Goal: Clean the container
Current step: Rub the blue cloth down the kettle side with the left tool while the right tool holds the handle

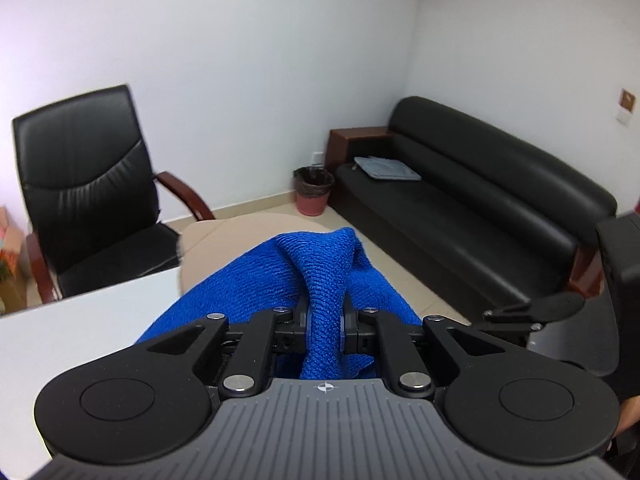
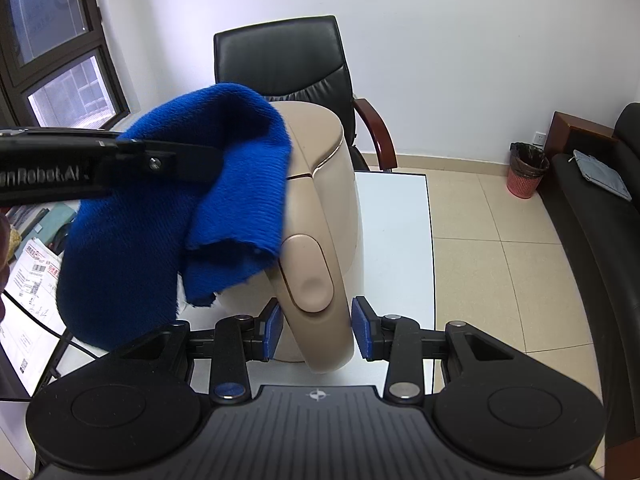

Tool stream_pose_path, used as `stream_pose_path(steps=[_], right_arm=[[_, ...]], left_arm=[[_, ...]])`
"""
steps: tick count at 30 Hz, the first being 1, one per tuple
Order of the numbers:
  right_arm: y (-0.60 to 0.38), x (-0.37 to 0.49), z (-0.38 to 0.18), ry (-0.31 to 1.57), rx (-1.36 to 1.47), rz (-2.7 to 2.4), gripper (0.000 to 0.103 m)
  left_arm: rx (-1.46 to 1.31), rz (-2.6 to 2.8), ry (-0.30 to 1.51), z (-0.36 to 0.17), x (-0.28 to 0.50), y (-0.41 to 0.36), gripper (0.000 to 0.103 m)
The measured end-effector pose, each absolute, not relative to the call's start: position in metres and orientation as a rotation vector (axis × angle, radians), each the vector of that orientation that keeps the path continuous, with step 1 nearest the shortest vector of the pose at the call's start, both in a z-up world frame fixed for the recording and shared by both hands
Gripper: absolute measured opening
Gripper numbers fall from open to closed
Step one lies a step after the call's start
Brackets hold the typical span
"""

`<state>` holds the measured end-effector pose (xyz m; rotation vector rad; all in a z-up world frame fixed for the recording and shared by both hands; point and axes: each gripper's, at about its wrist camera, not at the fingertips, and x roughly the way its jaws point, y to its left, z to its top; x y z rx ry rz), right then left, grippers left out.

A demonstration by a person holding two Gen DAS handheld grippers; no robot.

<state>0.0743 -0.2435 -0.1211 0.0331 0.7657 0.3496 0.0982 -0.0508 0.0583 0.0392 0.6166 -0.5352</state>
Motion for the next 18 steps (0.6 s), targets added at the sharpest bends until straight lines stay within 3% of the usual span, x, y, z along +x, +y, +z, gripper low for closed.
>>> stream_pose_path(steps=[18], right_arm=[[-0.243,0.077,-0.121,0.765,0.04,0.35,0.039]], left_arm=[[0.042,-0.633,0.647,0.065,0.121,-0.057,0.011]])
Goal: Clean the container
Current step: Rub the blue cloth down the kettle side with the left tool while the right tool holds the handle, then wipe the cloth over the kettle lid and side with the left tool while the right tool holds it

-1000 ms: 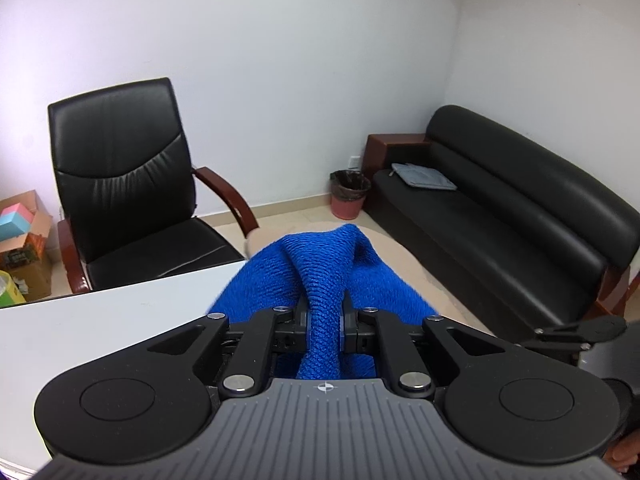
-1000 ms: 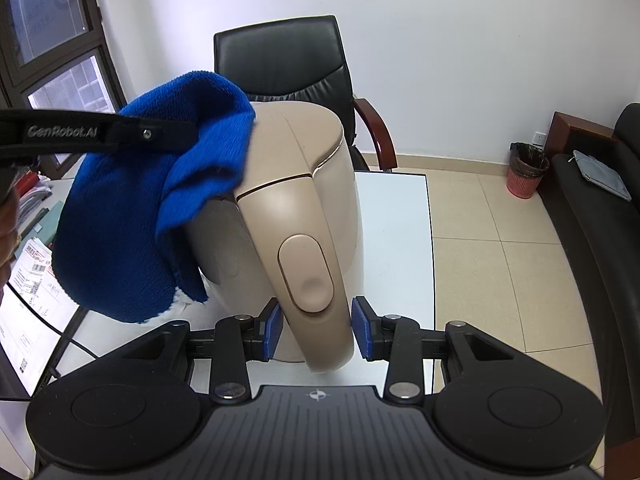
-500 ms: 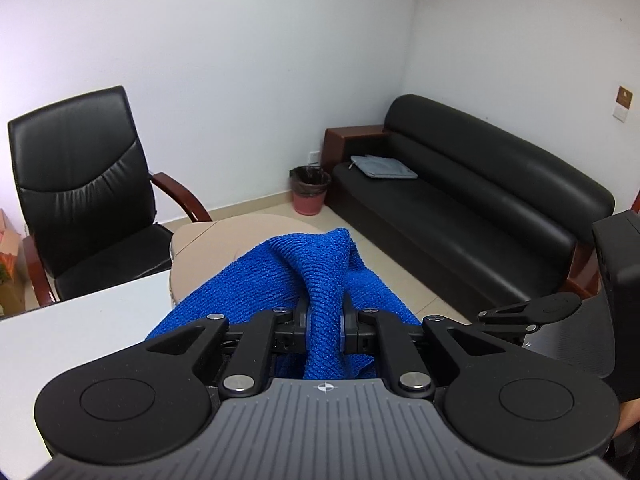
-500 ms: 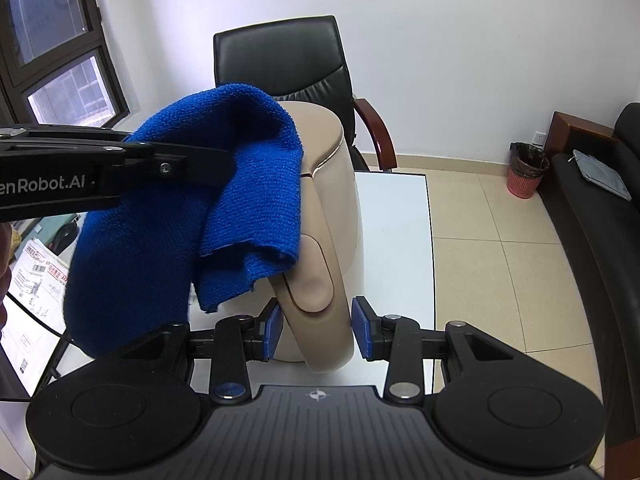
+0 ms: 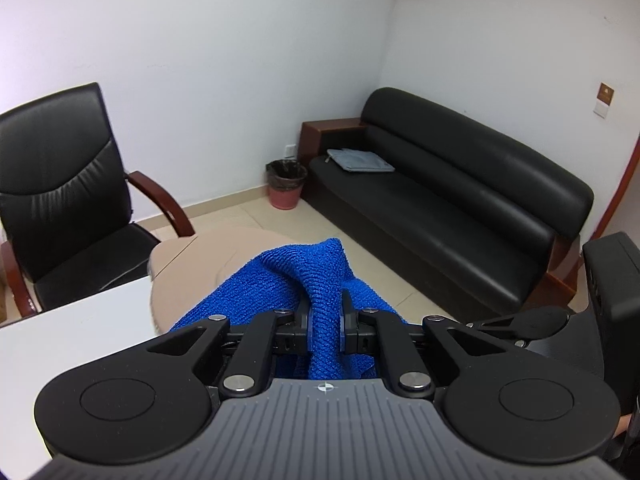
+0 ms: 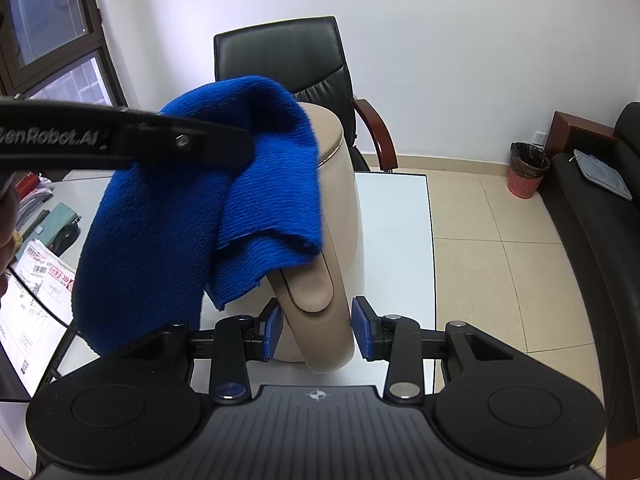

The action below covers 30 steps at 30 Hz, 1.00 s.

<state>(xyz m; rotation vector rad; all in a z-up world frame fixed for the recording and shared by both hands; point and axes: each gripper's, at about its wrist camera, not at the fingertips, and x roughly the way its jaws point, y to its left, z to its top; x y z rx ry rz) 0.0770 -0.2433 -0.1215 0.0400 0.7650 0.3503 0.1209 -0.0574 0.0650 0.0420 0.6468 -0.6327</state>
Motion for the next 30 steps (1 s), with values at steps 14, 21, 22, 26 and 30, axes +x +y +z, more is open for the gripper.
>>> stream_pose_path(steps=[14,21,22,26,30], right_arm=[[-0.243,0.077,-0.123,0.765,0.045,0.35,0.039],[-0.241,0.076,-0.123,0.765,0.044,0.349,0.039],[-0.241,0.075,-0.123,0.765,0.044,0.349,0.039],[-0.241,0.075,-0.122,0.767,0.042,0.349,0.039],[-0.24,0.074,-0.122,0.767,0.041,0.349,0.039]], left_arm=[[0.125,-0.667,0.647,0.058,0.155,-0.096,0.01],[0.069,-0.617,0.625,0.055,0.168,-0.092,0.011],[0.071,-0.602,0.623,0.056,0.169,-0.092,0.011],[0.072,-0.52,0.612,0.057,0.177,-0.091,0.011],[0.051,-0.469,0.61,0.057,0.185,-0.08,0.011]])
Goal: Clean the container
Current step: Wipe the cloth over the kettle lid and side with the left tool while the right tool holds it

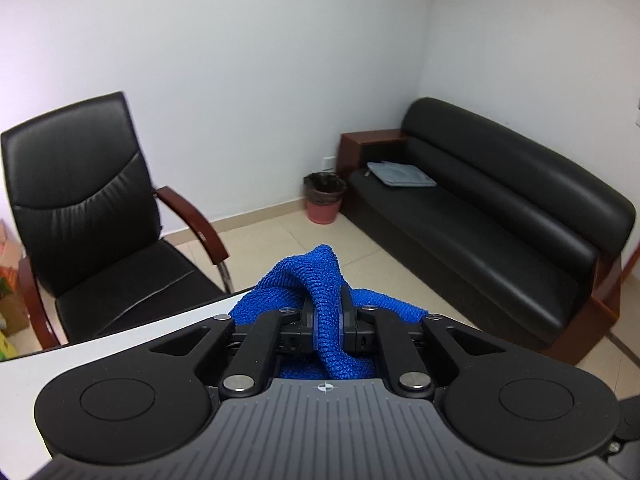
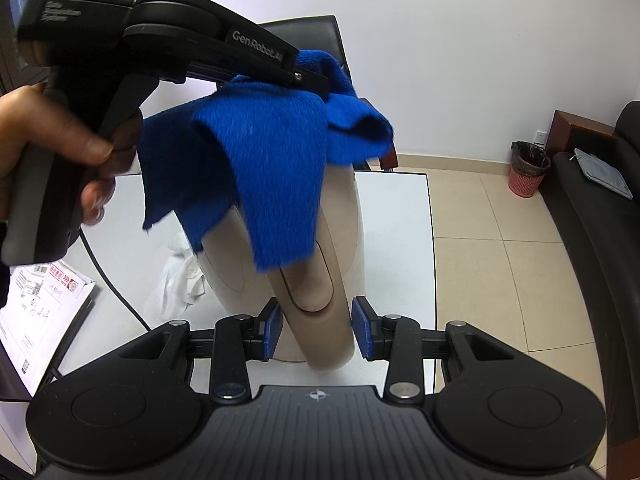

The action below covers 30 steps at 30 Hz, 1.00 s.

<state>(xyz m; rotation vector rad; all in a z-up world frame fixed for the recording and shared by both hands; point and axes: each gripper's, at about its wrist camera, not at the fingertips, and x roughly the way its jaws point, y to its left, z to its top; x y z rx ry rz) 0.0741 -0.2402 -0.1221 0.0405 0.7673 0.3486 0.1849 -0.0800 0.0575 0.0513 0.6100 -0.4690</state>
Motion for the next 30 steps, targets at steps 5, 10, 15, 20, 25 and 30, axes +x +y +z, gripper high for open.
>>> stream_pose_path(steps=[5,10,15,20,25,30], right_arm=[[-0.241,0.075,-0.121,0.768,0.04,0.348,0.039],[-0.242,0.074,-0.121,0.769,0.039,0.349,0.039],[-0.242,0.076,-0.121,0.77,0.039,0.347,0.039],[-0.241,0.078,-0.12,0.771,0.041,0.346,0.039],[-0.242,0.081,-0.121,0.771,0.042,0.346,0.039],[-0.242,0.081,-0.121,0.771,0.042,0.346,0.039]], left_arm=[[0.024,-0.396,0.599,0.056,0.189,-0.061,0.011],[-0.02,-0.374,0.604,0.056,0.19,-0.045,0.011],[-0.019,-0.355,0.598,0.057,0.18,-0.034,0.011],[-0.012,-0.349,0.601,0.058,0.167,-0.022,0.011],[-0.017,-0.351,0.611,0.059,0.152,-0.013,0.01],[-0.037,-0.364,0.614,0.058,0.135,-0.009,0.01]])
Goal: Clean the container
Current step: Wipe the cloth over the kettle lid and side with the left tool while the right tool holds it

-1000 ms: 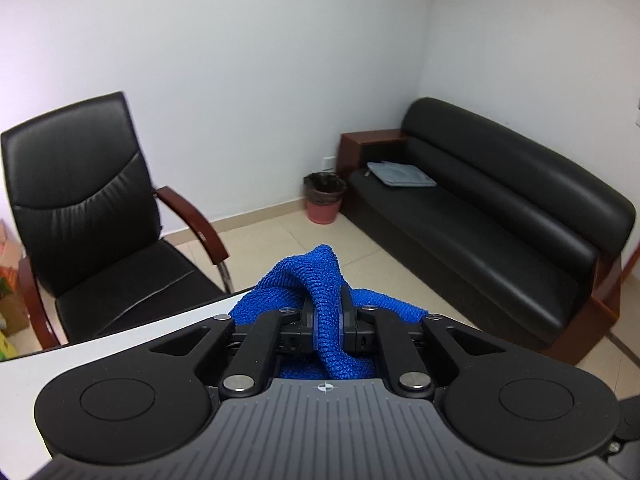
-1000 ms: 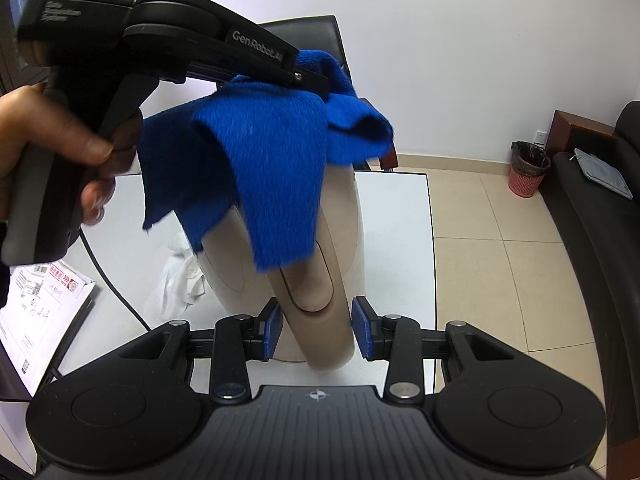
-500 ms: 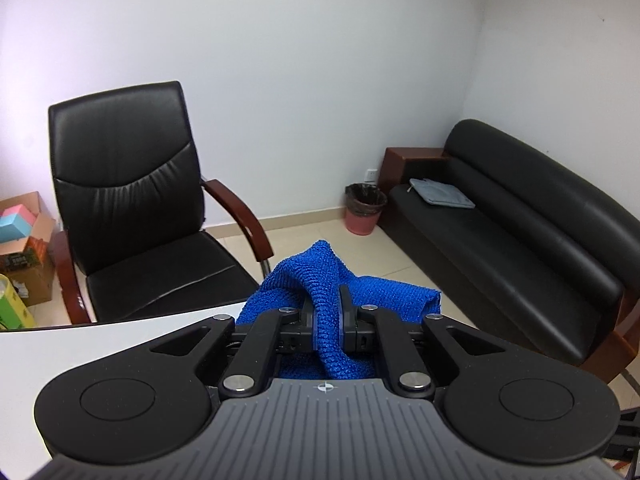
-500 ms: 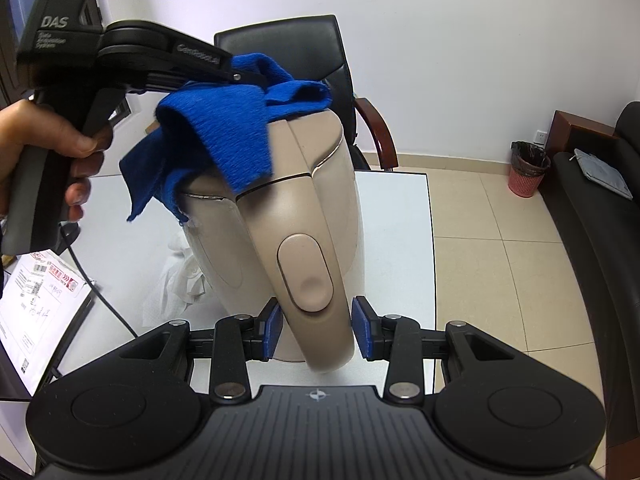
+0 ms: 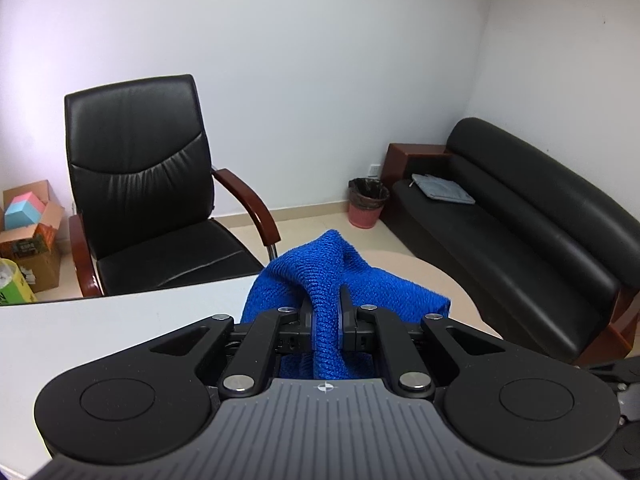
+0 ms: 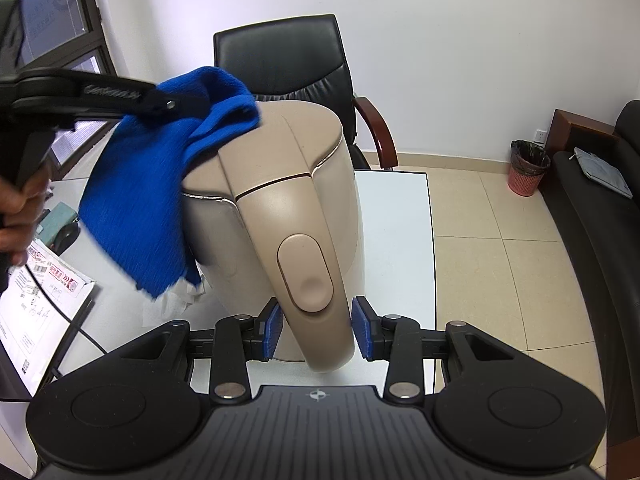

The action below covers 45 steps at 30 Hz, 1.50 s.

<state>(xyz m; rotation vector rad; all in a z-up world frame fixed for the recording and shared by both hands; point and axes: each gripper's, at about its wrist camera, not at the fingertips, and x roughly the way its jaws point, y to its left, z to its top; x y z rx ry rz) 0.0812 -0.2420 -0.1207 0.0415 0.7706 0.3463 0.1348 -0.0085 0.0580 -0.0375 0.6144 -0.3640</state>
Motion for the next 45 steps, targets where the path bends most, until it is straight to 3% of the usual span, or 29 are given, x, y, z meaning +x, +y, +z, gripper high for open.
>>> stream_pose_path(steps=[20,45], right_arm=[[-0.236,0.083,-0.123,0.767,0.04,0.346,0.039],[-0.229,0.08,-0.124,0.767,0.052,0.345,0.04]], left_arm=[[0.068,-0.497,0.607,0.062,0.109,-0.05,0.012],[0.109,-0.641,0.637,0.052,0.146,-0.101,0.011]])
